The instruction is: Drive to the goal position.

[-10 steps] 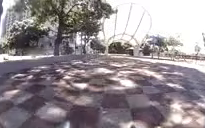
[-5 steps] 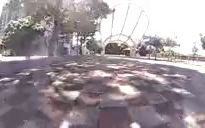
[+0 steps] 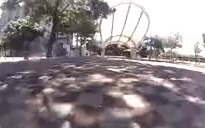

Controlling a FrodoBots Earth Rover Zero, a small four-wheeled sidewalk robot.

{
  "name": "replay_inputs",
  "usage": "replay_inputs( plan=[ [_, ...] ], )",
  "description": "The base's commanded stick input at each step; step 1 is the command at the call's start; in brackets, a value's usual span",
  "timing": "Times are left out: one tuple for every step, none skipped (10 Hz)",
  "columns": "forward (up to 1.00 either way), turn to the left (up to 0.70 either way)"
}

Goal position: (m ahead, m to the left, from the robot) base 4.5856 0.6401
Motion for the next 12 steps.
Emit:
replay_inputs(
  plan=[
    [0.70,0.00],
    [0.70,0.00],
    [0.70,0.00],
    [0.70,0.00],
    [0.70,0.00],
    [0.70,0.00],
    [0.70,0.00],
    [0.70,0.00],
    [0.70,0.00],
    [0.70,0.00],
    [0.70,0.00],
    [0.70,0.00]
  ],
)
